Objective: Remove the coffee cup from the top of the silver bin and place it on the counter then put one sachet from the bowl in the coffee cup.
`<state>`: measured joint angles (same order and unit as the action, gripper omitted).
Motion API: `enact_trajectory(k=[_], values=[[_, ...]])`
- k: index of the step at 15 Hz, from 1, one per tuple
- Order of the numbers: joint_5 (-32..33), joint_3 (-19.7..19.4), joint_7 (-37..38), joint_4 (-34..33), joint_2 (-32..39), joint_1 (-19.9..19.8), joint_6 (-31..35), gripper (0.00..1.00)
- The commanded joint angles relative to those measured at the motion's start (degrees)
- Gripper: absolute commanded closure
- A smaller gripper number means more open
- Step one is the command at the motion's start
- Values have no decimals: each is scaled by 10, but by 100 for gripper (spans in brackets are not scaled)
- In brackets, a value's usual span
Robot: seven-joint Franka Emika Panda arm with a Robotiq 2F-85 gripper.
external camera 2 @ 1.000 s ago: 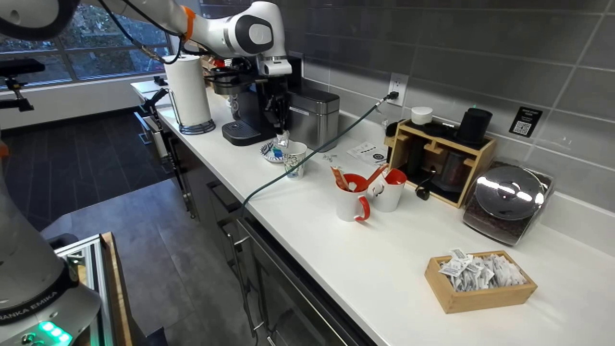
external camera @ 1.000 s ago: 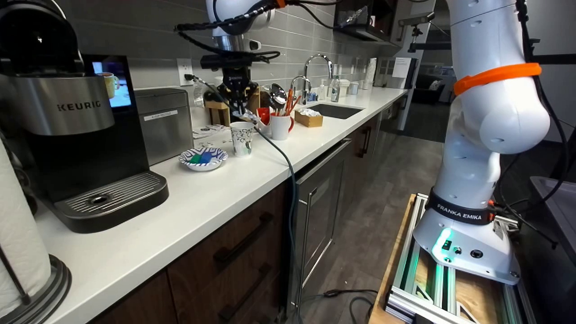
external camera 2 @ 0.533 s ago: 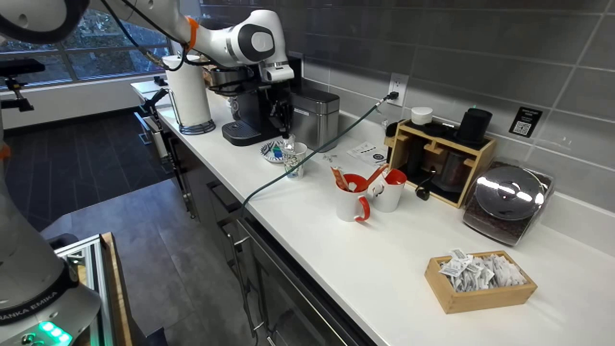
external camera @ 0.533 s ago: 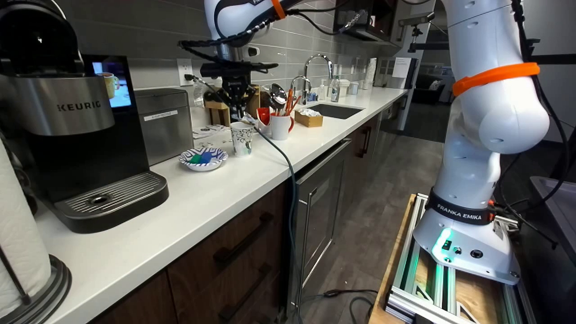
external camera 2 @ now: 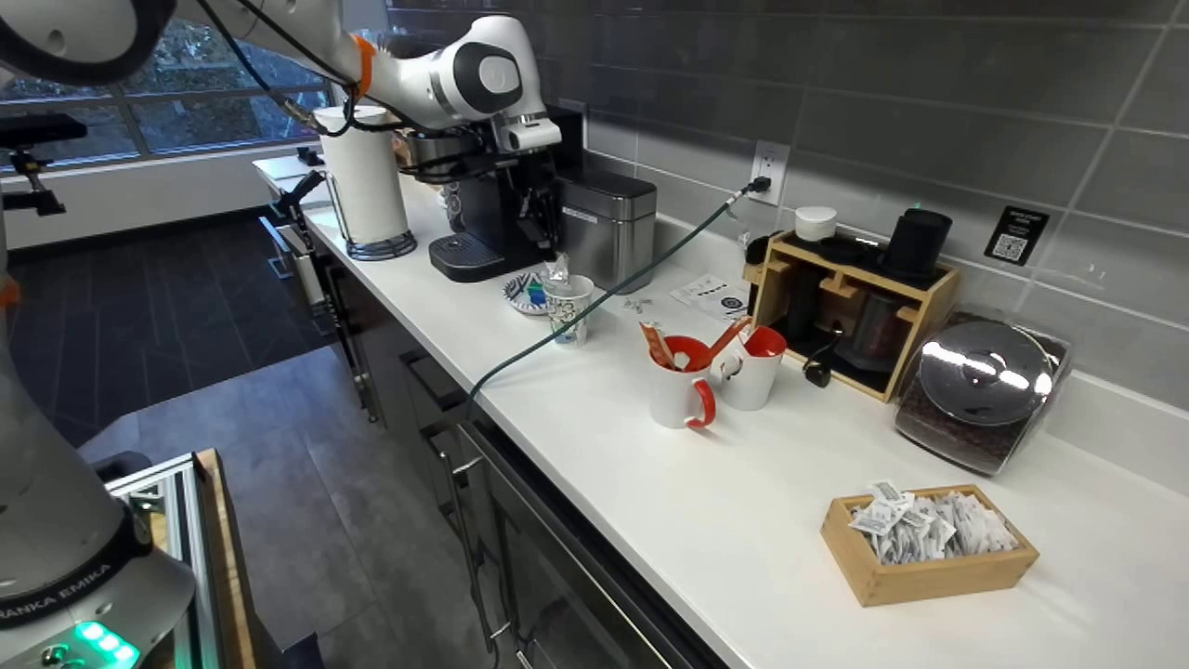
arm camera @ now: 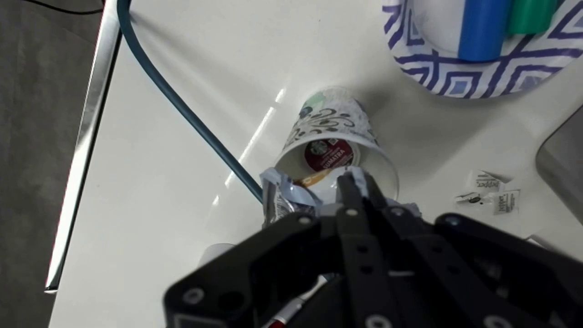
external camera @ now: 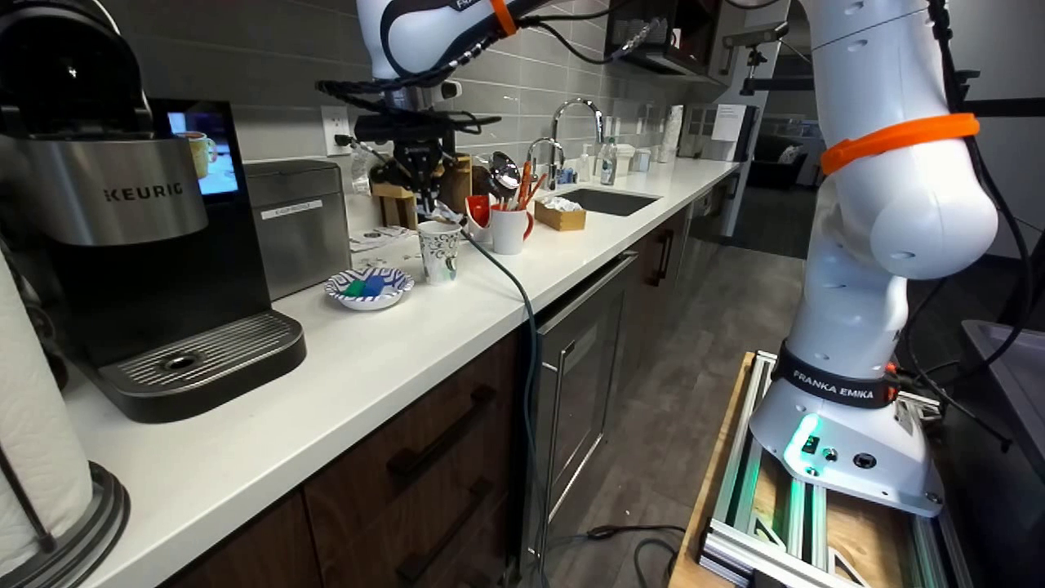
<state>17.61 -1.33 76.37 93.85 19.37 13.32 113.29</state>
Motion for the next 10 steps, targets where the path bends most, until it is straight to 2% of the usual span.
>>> enact_trajectory(k=[1,3,8,10], values=[[6,8,-5,-15,17,-4,5,70],[-5,9,-13,-15,22,-10,12,63],[-24,7,-16,2,16,-23,26,25],[-53,15,-43,18,-1,-33,25,9]])
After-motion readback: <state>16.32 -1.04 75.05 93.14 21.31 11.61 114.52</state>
